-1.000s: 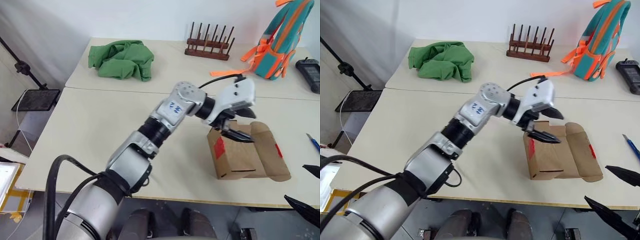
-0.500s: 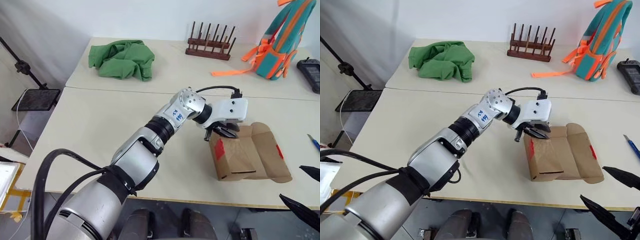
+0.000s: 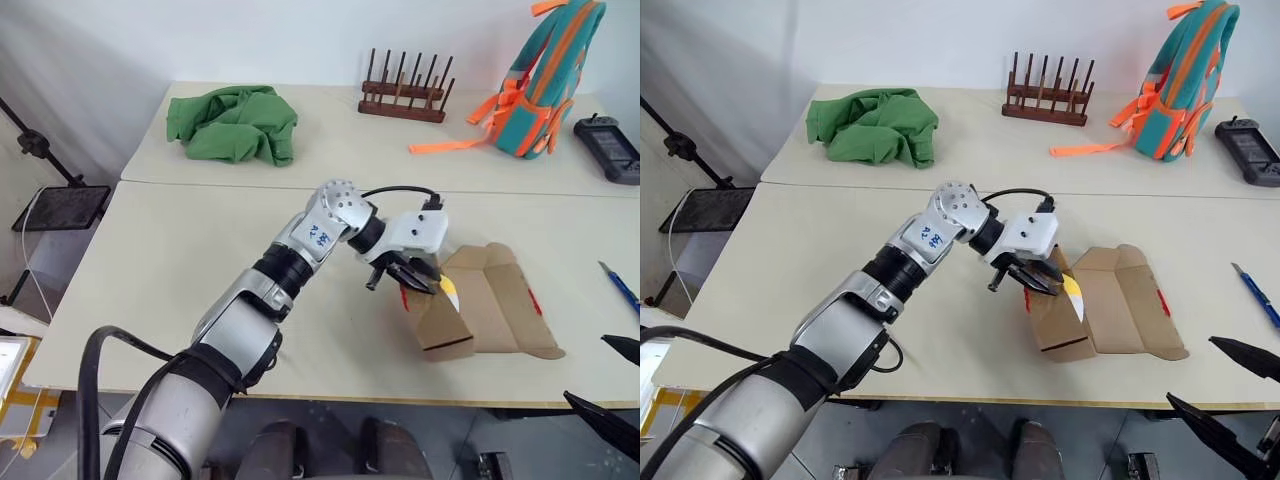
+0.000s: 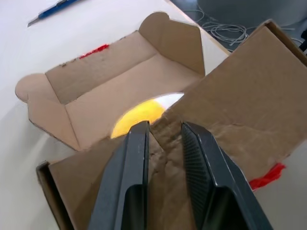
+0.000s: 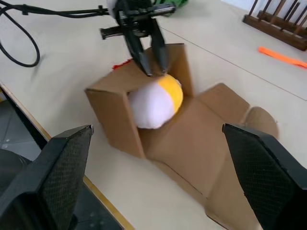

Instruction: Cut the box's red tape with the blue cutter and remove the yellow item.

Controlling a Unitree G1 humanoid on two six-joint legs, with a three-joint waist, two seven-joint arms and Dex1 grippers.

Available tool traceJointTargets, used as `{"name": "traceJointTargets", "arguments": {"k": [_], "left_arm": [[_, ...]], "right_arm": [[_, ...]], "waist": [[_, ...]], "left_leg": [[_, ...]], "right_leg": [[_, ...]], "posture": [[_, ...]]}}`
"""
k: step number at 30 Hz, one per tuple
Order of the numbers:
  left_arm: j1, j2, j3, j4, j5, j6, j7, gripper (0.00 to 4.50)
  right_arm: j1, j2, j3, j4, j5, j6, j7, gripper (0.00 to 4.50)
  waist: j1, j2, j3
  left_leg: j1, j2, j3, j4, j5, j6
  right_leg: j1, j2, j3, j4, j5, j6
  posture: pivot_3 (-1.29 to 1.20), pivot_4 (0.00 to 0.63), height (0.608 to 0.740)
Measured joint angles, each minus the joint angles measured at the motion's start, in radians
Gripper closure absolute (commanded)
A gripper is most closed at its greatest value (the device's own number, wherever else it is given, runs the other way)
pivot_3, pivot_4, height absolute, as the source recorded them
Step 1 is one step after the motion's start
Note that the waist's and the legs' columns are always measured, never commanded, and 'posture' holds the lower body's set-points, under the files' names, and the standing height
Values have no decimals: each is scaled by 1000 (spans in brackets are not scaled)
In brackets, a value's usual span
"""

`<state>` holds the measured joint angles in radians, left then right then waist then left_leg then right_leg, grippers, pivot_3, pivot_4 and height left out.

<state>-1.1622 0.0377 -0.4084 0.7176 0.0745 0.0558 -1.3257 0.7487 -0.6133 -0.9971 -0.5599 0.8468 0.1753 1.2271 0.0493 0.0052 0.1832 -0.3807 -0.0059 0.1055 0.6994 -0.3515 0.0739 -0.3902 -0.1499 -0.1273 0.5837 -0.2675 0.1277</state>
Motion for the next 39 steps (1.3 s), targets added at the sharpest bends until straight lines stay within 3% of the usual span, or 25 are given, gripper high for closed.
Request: {"name": "traceJointTargets", "arguments": {"k": [3,13,22,26,35,39], "left_arm": [[58,23,7,-98,-9,84,5,3397],[196,121,5,-345,-30,299,15,3397],[242,154,-7,-357,-34,407,74,3397],[242,142,0,-357,-51,427,104,2567],[245,142,4,-359,-90,445,127,17],[243,140,50,-372,-146,449,128,17]], "right_arm": [[-26,-34,8,14,2,7,-2,0],[-69,-79,7,11,43,50,-26,0],[-91,-92,7,-63,99,94,-66,0],[-96,-92,8,-66,99,104,-72,0],[-115,-133,66,-63,45,153,-104,0],[-151,-133,71,-59,84,184,-155,0]], "waist": [[2,0,0],[7,2,-1],[5,2,-1],[5,2,-1],[2,2,-1],[4,2,-1]], "left_leg": [[5,1,-1,0,-2,-3],[6,1,-4,0,-3,-7],[-4,1,-3,0,-1,-6],[-5,0,-3,0,0,-4],[-5,1,-3,0,0,-4],[-6,1,-4,0,0,-5]], "right_leg": [[4,-3,9,0,0,0],[6,-2,9,0,0,-1],[-4,0,9,5,0,-1],[-5,2,7,5,0,-1],[-5,1,7,5,0,-1],[-5,0,7,5,0,-1]], "posture": [[0,150,740],[0,150,740],[0,150,740],[0,150,740],[0,150,740],[0,150,740]]}}
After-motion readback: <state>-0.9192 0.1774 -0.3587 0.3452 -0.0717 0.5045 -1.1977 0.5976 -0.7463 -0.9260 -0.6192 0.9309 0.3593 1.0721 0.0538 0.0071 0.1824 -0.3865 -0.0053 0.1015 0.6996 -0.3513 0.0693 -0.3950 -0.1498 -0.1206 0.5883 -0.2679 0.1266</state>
